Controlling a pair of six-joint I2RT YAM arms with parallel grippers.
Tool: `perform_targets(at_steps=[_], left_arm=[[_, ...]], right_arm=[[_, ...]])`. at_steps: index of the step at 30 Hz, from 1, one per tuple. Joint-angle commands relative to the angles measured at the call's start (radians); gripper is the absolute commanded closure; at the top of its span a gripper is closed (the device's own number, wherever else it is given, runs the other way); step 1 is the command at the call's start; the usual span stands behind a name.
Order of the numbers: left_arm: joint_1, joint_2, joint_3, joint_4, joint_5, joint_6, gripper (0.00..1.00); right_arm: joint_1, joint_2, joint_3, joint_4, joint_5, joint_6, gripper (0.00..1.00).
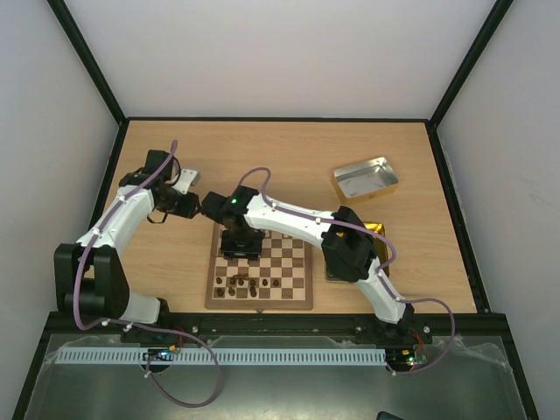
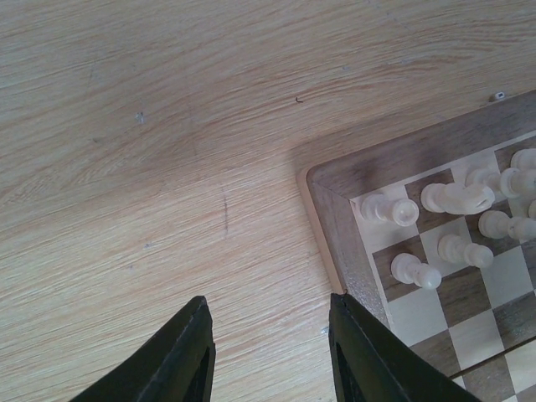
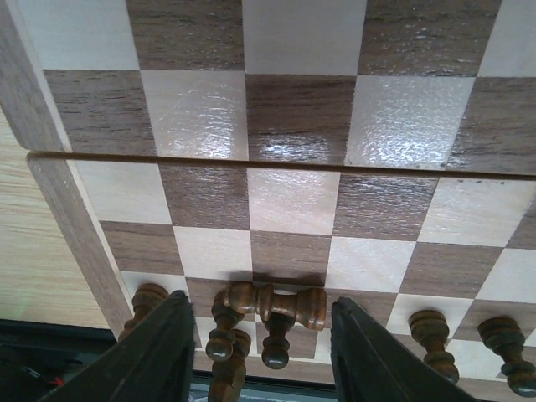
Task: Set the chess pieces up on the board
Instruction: Pick up the chess piece from the chessboard.
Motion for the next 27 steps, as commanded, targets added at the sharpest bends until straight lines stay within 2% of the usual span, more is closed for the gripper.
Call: perform_targets(at_steps=[1, 27], left_arm=[[0.006, -0.005, -0.014, -0.005, 0.028, 0.002, 0.60], [0.031, -0.011, -0.022, -0.001, 0.036, 0.011, 0.60]], right_arm=[[0.006, -0.007, -0.023, 0.004, -0.013, 0.048, 0.56], [0.020, 0.018, -0.076, -0.005, -0.065, -0.022, 0.57]])
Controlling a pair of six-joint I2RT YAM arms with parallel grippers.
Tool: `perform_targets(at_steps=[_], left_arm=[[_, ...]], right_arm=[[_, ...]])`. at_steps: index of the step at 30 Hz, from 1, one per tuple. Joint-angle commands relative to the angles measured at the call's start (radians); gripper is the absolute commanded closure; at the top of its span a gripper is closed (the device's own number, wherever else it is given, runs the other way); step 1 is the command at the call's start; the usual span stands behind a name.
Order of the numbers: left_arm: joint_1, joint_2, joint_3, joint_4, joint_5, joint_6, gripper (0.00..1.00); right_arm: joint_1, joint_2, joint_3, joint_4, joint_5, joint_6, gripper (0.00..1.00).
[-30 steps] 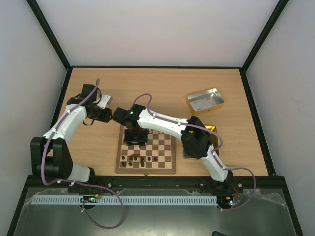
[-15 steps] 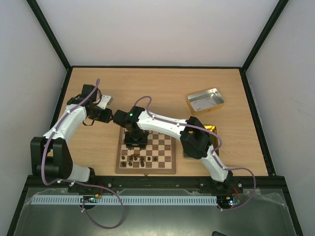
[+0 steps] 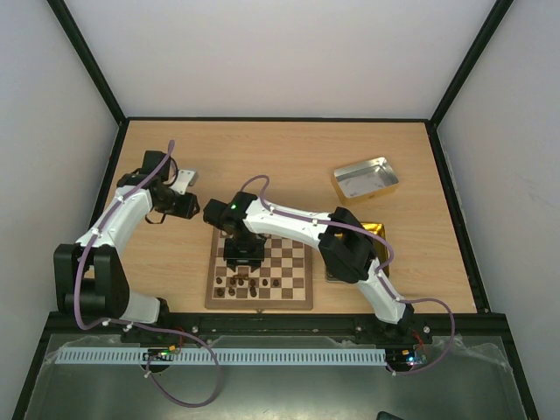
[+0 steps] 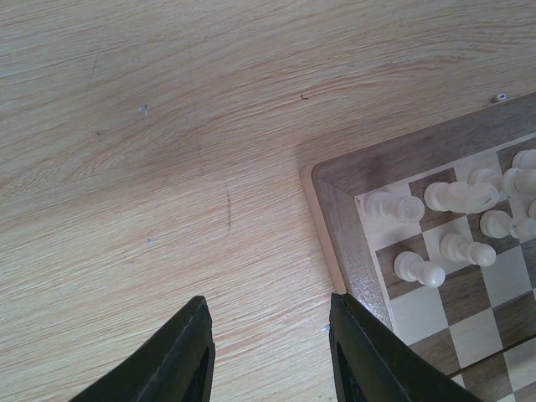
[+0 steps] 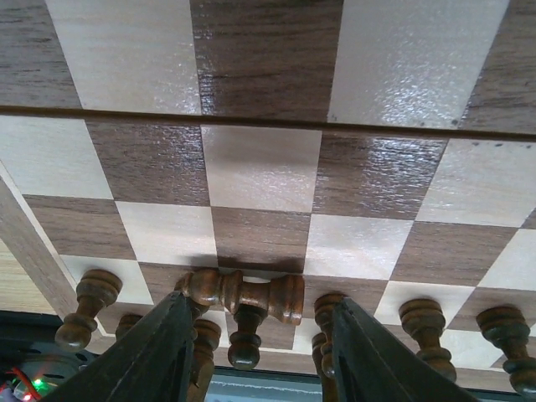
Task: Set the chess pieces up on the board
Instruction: Pick up the chess piece from the chessboard.
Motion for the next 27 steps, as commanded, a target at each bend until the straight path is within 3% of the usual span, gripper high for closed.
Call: perform_targets(at_steps=[1, 27], left_arm=[[0.010, -0.010, -0.013, -0.002, 0.013, 0.010, 0.60], [0.022, 0.002, -0.018, 0.001, 0.020, 0.018, 0.60]], right_arm=[[0.008, 0.018, -0.012, -0.003, -0.019, -0.008, 0.56], [0.009, 0.054, -0.019, 0.022, -0.048, -0.024, 0.55]])
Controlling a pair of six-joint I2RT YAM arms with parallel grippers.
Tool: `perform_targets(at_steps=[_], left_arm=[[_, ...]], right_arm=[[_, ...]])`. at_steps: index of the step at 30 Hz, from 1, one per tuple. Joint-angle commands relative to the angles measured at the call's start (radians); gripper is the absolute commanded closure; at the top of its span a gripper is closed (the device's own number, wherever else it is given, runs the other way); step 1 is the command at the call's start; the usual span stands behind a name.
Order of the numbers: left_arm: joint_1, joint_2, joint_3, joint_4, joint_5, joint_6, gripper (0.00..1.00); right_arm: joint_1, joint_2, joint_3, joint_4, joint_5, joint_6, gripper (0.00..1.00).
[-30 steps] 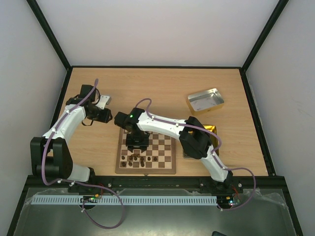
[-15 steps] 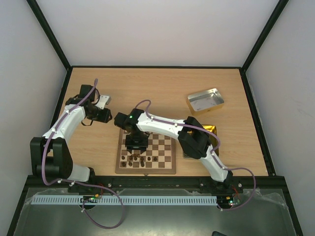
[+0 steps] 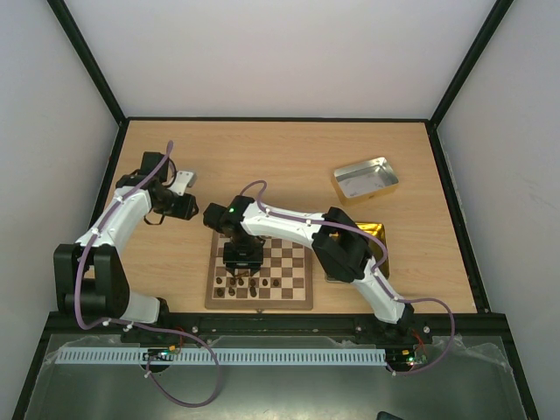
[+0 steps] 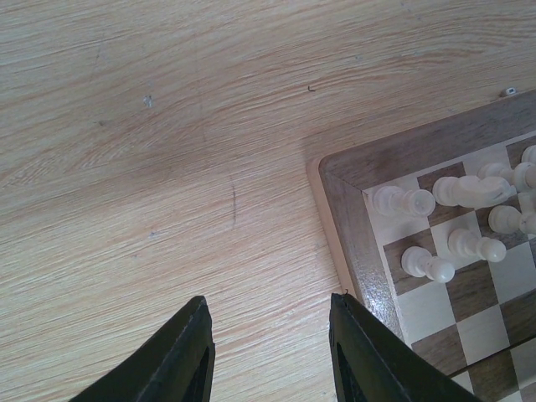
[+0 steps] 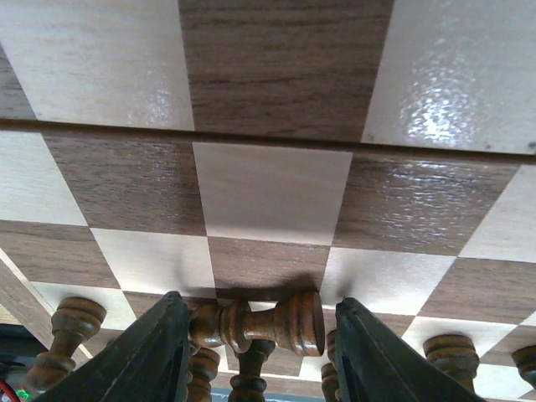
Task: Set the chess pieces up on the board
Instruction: Pick up the chess piece from the chessboard.
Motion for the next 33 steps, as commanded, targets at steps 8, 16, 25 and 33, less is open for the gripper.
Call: perform_targets(at_steps=[8, 16, 25, 33], left_arm=[[0.013, 0.010, -0.004, 0.002, 0.018, 0.009, 0.60], [0.015, 0.014, -0.002, 0.001, 0.017, 0.009, 0.60], [0.015, 0.023, 0.004, -0.002, 0.020, 0.011, 0.60], [0.015, 0.038, 0.015, -0.005, 0.022, 0.013, 0.60]], right_arm=[[0.008, 0.020, 0.001, -0.007, -0.010, -0.013, 0.60], [0.006, 0.022, 0.002, -0.003, -0.007, -0.016, 0.64], [-0.008, 0.020, 0.004, -0.003, 0.011, -0.015, 0.65], [-0.033, 0.013, -0.003, -0.004, 0.028, -0.019, 0.67]])
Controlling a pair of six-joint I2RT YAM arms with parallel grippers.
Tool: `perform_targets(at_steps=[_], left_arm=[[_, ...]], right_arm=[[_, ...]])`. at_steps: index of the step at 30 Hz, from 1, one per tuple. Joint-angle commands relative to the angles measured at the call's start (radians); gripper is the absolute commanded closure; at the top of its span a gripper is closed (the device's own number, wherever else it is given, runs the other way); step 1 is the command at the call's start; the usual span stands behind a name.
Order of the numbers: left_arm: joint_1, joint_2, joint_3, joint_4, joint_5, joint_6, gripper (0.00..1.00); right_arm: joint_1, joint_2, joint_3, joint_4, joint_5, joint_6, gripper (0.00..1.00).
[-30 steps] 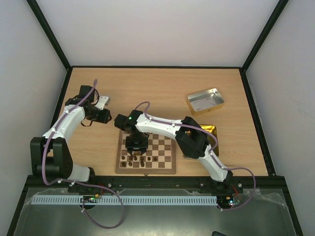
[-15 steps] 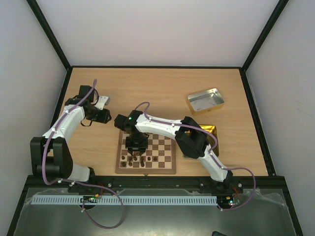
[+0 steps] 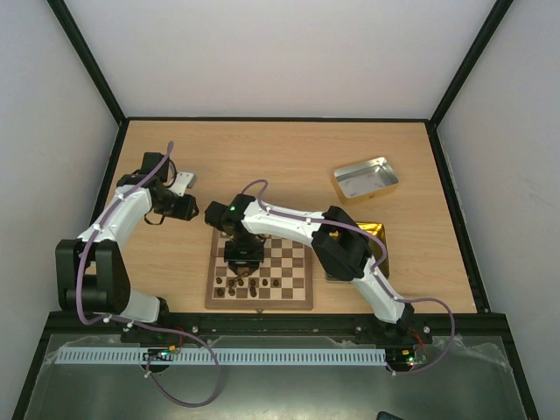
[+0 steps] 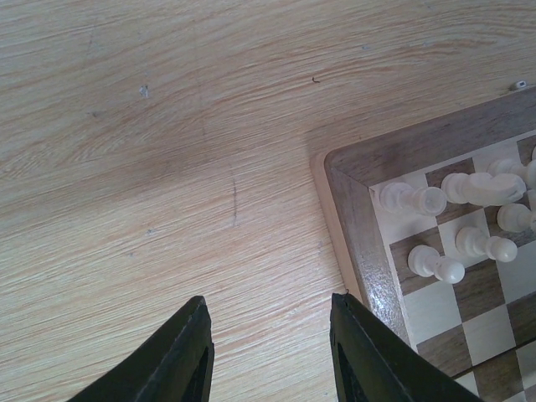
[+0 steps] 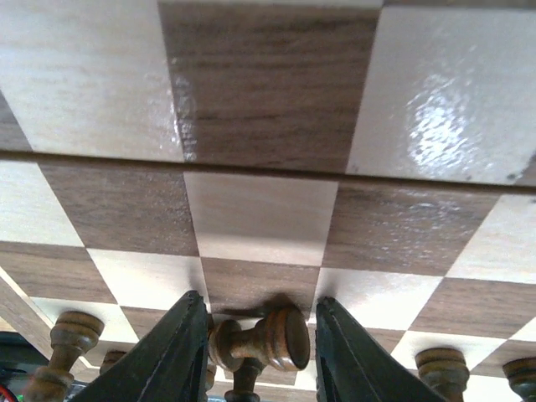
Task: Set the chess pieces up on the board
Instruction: Pick up the chess piece from the chessboard.
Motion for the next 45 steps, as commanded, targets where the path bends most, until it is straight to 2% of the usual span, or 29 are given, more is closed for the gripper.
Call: perform_targets(at_steps=[1, 45], left_arm=[[0.007, 0.016, 0.016, -0.004, 0.014, 0.010, 0.60], [0.013, 0.029, 0.014, 0.007, 0.015, 0.010, 0.60]], right_arm=[[-0.020, 0.004, -0.003, -0.007, 0.034, -0.008, 0.67], [-0.009, -0.045, -0.036, -0.017, -0.007, -0.033, 0.65]])
